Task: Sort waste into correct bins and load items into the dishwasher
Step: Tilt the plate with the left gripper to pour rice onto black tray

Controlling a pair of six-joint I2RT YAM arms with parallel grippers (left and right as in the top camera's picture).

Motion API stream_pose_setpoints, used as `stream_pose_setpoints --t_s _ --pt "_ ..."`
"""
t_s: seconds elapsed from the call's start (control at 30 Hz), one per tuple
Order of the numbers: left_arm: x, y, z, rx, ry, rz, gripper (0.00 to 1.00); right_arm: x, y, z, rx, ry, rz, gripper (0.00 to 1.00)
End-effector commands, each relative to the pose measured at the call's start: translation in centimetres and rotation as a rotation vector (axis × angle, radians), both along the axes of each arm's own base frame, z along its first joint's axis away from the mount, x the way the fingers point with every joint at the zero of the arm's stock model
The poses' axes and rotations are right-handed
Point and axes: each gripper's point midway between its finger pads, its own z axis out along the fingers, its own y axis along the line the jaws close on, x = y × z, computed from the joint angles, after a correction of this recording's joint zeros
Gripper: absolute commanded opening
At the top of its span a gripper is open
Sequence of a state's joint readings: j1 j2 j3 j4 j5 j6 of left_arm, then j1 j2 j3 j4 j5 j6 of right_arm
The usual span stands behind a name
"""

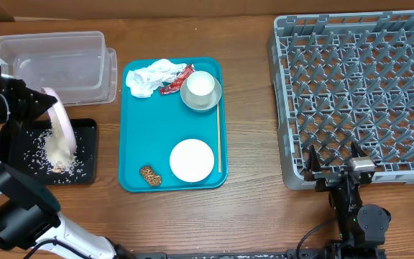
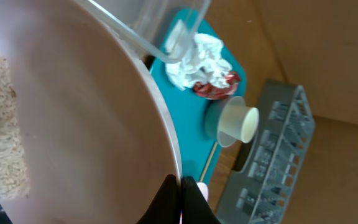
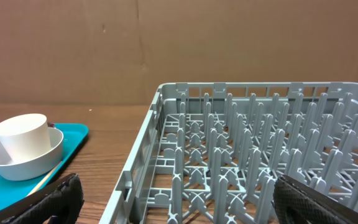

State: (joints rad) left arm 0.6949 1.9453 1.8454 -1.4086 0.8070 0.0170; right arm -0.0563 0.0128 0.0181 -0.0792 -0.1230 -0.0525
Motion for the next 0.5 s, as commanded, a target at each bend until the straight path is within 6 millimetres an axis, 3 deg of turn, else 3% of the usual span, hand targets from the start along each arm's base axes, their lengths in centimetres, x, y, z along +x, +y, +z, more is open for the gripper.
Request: stream_pose_setpoints --t_s 0.0,0.47 --pt "0.2 0.4 2.1 -0.055 -0.114 -0.014 0.04 0.0 0.1 -0.1 0.003 -0.004 0.002 1.0" --pt "-2.6 3.3 3.1 -0.135 -0.148 0.078 0.04 0.0 0.1 -0.1 0.003 -0.004 0.002 1.0"
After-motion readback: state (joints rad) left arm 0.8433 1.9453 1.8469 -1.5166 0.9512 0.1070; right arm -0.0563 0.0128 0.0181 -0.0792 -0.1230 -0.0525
